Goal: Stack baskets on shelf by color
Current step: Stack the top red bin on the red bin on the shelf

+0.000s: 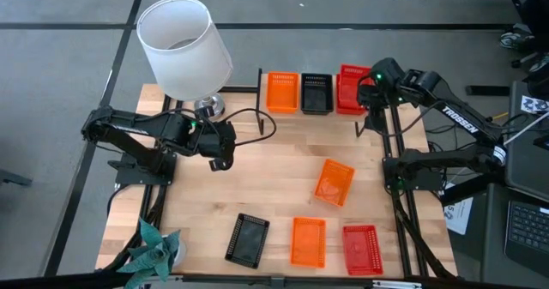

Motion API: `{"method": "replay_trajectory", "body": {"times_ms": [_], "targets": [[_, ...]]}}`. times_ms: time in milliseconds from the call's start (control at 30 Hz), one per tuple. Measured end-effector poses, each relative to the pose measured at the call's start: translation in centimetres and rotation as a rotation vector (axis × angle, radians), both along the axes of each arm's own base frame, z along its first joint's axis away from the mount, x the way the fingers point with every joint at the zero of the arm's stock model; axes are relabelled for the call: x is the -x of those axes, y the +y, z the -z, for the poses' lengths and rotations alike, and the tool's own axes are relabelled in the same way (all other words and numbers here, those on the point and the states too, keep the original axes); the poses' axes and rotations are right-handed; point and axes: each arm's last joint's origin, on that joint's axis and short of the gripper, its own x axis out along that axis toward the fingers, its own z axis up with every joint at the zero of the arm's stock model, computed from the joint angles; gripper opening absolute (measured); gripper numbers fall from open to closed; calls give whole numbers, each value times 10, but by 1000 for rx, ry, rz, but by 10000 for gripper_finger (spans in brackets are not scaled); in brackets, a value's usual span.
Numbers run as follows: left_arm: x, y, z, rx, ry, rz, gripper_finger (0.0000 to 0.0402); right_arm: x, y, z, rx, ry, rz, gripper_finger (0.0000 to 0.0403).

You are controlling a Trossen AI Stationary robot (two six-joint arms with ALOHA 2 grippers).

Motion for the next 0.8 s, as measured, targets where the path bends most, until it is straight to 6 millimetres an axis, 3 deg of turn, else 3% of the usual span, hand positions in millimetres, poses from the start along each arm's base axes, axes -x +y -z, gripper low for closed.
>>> {"method": "replay_trajectory", "body": {"times_ms": [233,800], "targets": [[0,0,0,1,-3,0,84,0,0,0,2,0,-2,13],[-2,0,-1,5,-21,-1,84,-19,-18,18,16,128,25,132]]}}
